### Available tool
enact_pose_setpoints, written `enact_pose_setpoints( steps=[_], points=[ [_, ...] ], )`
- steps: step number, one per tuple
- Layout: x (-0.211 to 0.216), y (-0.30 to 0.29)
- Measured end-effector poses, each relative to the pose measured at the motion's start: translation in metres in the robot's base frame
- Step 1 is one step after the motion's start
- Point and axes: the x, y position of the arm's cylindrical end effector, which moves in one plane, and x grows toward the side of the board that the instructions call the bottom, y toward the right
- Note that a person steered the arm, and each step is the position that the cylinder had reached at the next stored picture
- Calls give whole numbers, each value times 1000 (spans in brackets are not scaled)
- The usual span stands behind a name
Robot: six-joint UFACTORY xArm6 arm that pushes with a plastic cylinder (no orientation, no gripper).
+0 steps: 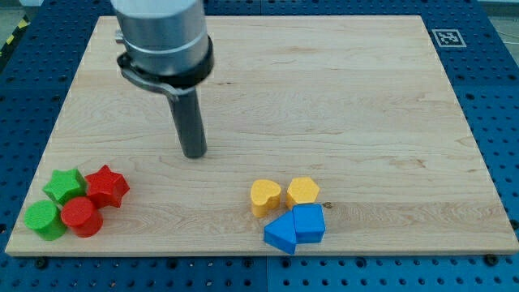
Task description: Slightly move the green star into the green circle
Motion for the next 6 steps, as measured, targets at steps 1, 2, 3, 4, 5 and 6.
enact_pose_setpoints(
  steps=[1, 2, 3, 4, 5, 6],
  points=[
    [-34, -39],
    [-35, -80],
    [-35, -105],
    [-34, -107],
    [-30, -119],
    [-17, -138]
  ],
)
